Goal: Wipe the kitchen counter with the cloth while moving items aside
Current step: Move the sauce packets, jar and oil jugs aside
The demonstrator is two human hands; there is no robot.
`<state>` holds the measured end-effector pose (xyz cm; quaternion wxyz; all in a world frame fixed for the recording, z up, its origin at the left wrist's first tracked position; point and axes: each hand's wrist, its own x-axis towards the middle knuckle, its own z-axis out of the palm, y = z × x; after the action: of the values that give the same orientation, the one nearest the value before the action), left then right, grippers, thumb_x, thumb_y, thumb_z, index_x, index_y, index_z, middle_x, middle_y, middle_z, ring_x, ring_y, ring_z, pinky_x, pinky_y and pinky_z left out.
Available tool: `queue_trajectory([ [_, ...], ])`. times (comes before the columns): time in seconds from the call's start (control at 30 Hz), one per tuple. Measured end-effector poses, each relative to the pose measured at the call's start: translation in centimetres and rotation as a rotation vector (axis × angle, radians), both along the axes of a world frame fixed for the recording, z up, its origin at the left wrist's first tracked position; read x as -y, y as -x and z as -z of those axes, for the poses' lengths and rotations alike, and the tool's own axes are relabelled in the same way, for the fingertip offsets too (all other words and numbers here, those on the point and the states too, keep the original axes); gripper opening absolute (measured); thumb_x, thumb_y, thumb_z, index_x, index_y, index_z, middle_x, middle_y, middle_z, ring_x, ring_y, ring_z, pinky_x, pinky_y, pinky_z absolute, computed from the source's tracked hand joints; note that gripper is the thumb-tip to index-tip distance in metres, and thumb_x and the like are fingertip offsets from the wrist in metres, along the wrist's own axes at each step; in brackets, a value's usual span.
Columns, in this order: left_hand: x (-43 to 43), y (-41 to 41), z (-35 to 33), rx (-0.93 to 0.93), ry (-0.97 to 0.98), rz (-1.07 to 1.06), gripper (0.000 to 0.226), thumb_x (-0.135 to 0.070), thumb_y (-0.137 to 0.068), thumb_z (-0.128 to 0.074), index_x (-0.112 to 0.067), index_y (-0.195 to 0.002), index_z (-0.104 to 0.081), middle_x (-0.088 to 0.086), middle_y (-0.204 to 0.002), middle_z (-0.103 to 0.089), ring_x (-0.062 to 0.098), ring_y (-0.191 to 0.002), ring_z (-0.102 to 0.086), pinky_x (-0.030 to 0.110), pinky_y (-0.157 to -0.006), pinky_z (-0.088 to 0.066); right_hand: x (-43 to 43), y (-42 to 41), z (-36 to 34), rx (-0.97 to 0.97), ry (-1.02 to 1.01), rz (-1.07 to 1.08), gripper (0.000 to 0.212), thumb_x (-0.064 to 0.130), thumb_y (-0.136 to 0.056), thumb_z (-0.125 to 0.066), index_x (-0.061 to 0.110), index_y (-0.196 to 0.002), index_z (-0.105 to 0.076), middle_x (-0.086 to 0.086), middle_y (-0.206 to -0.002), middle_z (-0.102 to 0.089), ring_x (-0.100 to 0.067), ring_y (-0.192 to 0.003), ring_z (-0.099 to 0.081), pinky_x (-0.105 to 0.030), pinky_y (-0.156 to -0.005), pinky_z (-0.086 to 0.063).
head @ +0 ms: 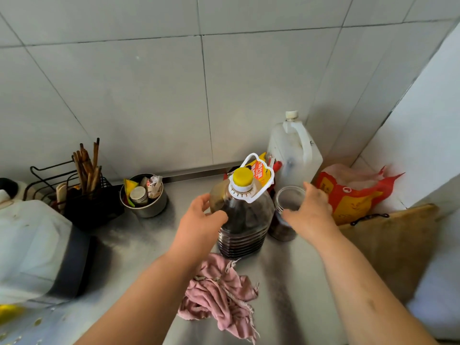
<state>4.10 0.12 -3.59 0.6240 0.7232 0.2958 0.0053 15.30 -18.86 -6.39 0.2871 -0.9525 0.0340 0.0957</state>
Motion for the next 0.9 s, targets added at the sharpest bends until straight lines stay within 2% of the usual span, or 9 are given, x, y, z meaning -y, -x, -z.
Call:
queue_trajectory([
  [0.03, -0.1, 0.0, -0.1, -0.011, 0.033, -0.005, 0.044, -0.017, -0.080, -0.059, -0.030, -0.122, -0.052, -0.011, -0.118, -0.061, 0.008, -0.105, -0.057, 0.034, -0.091, -0.045, 0.0, -0.1, 0.9, -0.071, 0.051, -0.045, 0.097, 0.034, -0.074, -0.076, 0.022, -0.150, -0.017, -0.010, -0.155, -0.017, -0.035, -0.140, -0.021, -0.041, -0.111, -0.028],
  [0.1, -0.4, 0.0, 0.0, -0.016, 0.078, -0.029, 0.040, -0.021, -0.083, -0.061, -0.028, -0.122, -0.054, -0.008, -0.117, -0.062, 0.009, -0.106, -0.056, 0.042, -0.101, -0.042, -0.3, -0.7, 2.6, -0.094, 0.074, -0.079, 0.105, 0.040, -0.073, -0.078, 0.025, -0.151, -0.010, -0.009, -0.159, -0.005, -0.035, -0.144, -0.011, -0.044, -0.115, -0.022],
  [0.2, -0.7, 0.1, 0.3, -0.020, 0.101, -0.063, 0.035, -0.029, -0.088, -0.060, -0.025, -0.123, -0.057, -0.011, -0.104, -0.064, 0.000, -0.091, -0.055, 0.039, -0.092, -0.047, -0.6, -1.7, 3.6, -0.003, 0.074, -0.010, 0.101, 0.044, -0.071, -0.079, 0.023, -0.148, -0.018, -0.012, -0.154, -0.013, -0.038, -0.139, -0.020, -0.046, -0.112, -0.027],
  [0.27, -0.7, 0.1, 0.5, -0.025, 0.123, -0.072, 0.031, -0.030, -0.090, -0.059, -0.025, -0.121, -0.057, -0.010, -0.102, -0.064, 0.002, -0.091, -0.056, 0.034, -0.082, -0.048, -0.8, -1.7, 4.0, 0.072, 0.057, 0.028, 0.091, 0.042, -0.070, -0.081, 0.023, -0.142, -0.029, -0.012, -0.148, -0.022, -0.037, -0.132, -0.029, -0.046, -0.106, -0.035],
  [0.37, -0.5, 0.2, 0.8, -0.028, 0.138, -0.069, 0.030, -0.027, -0.090, -0.060, -0.023, -0.120, -0.058, -0.006, -0.104, -0.065, 0.005, -0.095, -0.057, 0.032, -0.079, -0.047, -0.8, -0.6, 4.9, 0.190, 0.048, 0.038, 0.080, 0.037, -0.067, -0.084, 0.024, -0.132, -0.040, -0.011, -0.142, -0.028, -0.035, -0.128, -0.034, -0.046, -0.098, -0.044],
  [0.43, -0.5, 0.2, 0.9, -0.025, 0.146, -0.070, 0.030, -0.026, -0.090, -0.060, -0.023, -0.120, -0.058, -0.005, -0.105, -0.065, 0.006, -0.096, -0.057, 0.032, -0.079, -0.047, -0.8, 0.0, 5.5, 0.216, 0.058, 0.035, 0.081, 0.041, -0.065, -0.085, 0.025, -0.130, -0.039, -0.011, -0.144, -0.027, -0.035, -0.130, -0.034, -0.045, -0.097, -0.045],
  [0.57, -0.7, 0.1, 1.1, -0.036, 0.149, -0.071, 0.028, -0.027, -0.089, -0.061, -0.024, -0.117, -0.059, -0.001, -0.108, -0.065, 0.009, -0.098, -0.058, 0.038, -0.087, -0.049, -0.3, -0.6, 5.8, 0.180, 0.061, -0.009, 0.089, 0.048, -0.066, -0.082, 0.029, -0.137, -0.031, -0.013, -0.153, -0.020, -0.036, -0.138, -0.026, -0.047, -0.104, -0.039],
  [0.77, -1.0, 0.4, 1.4, -0.065, 0.316, -0.057, 0.041, -0.029, -0.087, -0.063, -0.027, -0.127, -0.054, 0.002, -0.118, -0.064, 0.020, -0.112, -0.057, 0.053, -0.099, -0.043, -0.3, -0.5, 5.3, 0.151, 0.030, -0.003, 0.091, 0.041, -0.068, -0.080, 0.032, -0.142, -0.028, -0.007, -0.143, -0.030, -0.033, -0.126, -0.038, -0.046, -0.093, -0.047],
  [0.9, -1.2, 0.6, 1.7, -0.043, 0.331, -0.013, 0.041, -0.030, -0.086, -0.065, -0.031, -0.125, -0.055, 0.002, -0.119, -0.065, 0.022, -0.114, -0.056, 0.051, -0.095, -0.047, 0.8, 2.1, 5.6, 0.189, 0.018, 0.062, 0.092, 0.043, -0.069, -0.079, 0.031, -0.144, -0.026, -0.005, -0.139, -0.032, -0.031, -0.124, -0.039, -0.042, -0.091, -0.047],
])
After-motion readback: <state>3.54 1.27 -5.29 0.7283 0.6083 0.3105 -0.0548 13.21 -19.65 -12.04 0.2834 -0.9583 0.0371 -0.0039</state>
